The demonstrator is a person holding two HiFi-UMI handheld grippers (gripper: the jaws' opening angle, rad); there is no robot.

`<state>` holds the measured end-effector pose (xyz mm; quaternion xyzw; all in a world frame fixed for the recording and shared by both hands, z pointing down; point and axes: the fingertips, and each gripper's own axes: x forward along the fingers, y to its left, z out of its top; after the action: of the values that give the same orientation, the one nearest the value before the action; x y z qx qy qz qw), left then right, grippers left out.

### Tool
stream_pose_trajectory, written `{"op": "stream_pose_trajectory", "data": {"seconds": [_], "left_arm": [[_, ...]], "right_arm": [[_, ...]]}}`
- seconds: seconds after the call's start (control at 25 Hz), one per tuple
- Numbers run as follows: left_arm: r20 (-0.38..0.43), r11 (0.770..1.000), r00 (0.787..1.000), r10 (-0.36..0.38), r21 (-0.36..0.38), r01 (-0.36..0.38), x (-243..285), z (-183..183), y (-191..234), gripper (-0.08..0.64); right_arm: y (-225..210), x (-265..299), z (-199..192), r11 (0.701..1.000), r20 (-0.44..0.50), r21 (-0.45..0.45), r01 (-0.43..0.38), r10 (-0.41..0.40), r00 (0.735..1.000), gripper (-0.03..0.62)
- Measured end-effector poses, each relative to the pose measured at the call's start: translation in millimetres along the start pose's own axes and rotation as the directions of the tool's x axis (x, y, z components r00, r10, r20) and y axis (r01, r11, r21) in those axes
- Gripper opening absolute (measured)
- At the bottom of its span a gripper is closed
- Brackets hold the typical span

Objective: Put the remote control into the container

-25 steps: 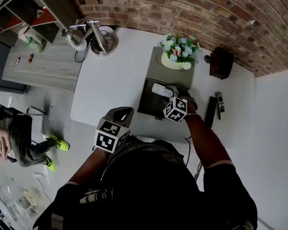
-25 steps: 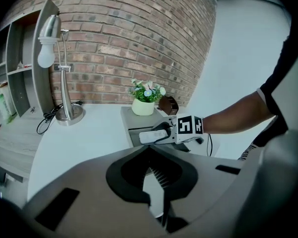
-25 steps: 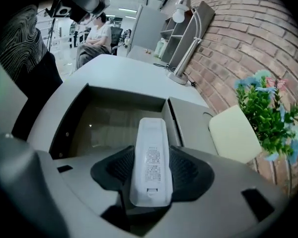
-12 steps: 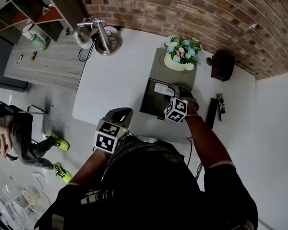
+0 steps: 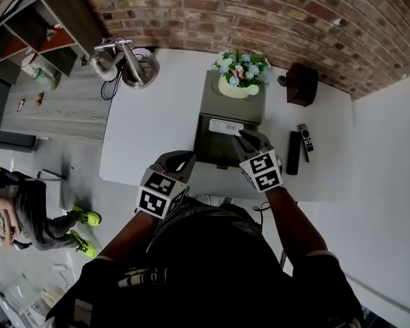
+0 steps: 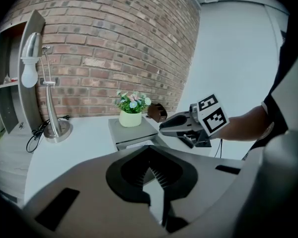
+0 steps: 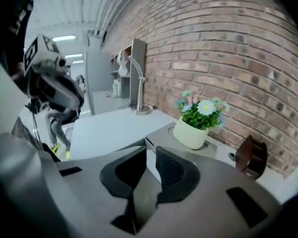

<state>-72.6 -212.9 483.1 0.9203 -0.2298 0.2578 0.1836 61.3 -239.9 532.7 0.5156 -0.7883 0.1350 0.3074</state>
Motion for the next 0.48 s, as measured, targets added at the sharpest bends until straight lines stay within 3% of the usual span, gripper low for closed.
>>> {"op": "stream_pose_trajectory", "data": {"seconds": [0.04,0.12,0.24,0.32,0.36,0.48], "left_arm": [[0.010,1.000,1.000,-0.011,0.008,0.011,0.2,4.9,-3.9,0.005],[0.034,0.999,0.999,-0.031,0.012,0.031,-0.4,13.7,-10.1,0.005],[0.069,0.999,0.996,-0.052,0.002,0.052,-2.3,23.0,-15.8,0.005],[0.079,0.998,0.995,-0.059,0.009,0.058,-3.8,26.1,-18.4,0.005],[0.082,0.998,0.995,-0.062,0.013,0.061,-4.6,27.1,-19.6,0.005],[0.089,0.997,0.993,-0.072,0.021,0.071,-6.3,30.2,-23.1,0.005]], "right_arm": [[-0.1,-14.0,5.3,0.997,0.042,0.076,0.002,-0.005,0.999,0.039],[0.9,-40.4,11.8,0.966,0.123,0.258,-0.025,-0.007,0.992,0.009],[3.0,-77.0,16.5,0.858,0.244,0.503,-0.102,-0.027,0.970,0.008],[4.5,-96.7,13.8,0.804,0.274,0.584,-0.112,-0.066,0.960,0.008],[6.3,-104.3,10.9,0.792,0.273,0.602,-0.103,-0.083,0.958,0.008],[15.9,-119.0,1.7,0.794,0.256,0.604,-0.065,-0.117,0.959,0.008]]}}
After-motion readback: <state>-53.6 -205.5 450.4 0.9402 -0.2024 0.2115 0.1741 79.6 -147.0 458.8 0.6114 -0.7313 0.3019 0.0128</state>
